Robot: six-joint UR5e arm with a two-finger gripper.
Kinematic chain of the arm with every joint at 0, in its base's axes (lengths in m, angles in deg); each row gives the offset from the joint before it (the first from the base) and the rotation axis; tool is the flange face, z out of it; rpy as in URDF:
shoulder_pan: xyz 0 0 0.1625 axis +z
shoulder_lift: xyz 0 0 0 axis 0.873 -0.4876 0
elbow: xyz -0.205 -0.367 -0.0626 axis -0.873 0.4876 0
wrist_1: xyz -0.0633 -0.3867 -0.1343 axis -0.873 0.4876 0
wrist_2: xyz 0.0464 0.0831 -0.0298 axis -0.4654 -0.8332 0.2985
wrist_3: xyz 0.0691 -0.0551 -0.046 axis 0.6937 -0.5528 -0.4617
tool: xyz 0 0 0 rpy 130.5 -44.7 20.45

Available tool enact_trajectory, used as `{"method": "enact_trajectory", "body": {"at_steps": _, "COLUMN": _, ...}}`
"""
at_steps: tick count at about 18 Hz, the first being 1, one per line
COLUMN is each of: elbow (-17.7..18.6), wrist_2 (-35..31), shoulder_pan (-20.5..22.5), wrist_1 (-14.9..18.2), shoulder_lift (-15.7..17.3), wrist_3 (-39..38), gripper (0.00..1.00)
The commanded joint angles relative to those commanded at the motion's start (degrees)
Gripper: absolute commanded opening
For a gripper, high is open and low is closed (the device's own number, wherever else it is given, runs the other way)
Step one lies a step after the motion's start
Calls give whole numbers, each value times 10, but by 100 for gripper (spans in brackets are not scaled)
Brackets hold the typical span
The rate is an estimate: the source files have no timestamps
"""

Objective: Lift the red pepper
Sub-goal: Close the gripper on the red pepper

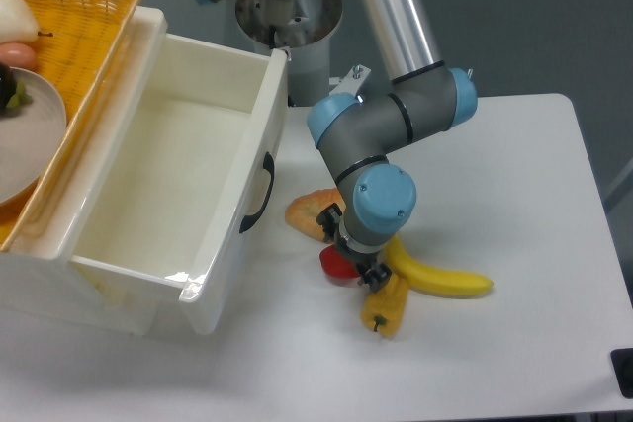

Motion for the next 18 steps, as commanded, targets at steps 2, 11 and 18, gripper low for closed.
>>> {"method": "enact_trajectory", "body": {"at_steps": 2, "elbow": -1, "wrist_2": -1, "shoulder_pan": 0, "wrist_1": -1, "shoulder_lift": -1, "wrist_3": 3, "gripper": 100}}
{"method": "enact_trajectory", "body": {"at_steps": 11, "elbow": -1, "wrist_2": -2, "shoulder_pan": 0, "wrist_1": -1, "shoulder_lift": -2, "wrist_3": 6, "gripper": 75}}
{"method": "enact_trajectory", "body": {"at_steps": 18, "elbow": -11, "wrist_2": -2, "shoulder_pan": 3, "wrist_1": 2, "shoulder_lift": -1, "wrist_3": 8, "gripper": 55}}
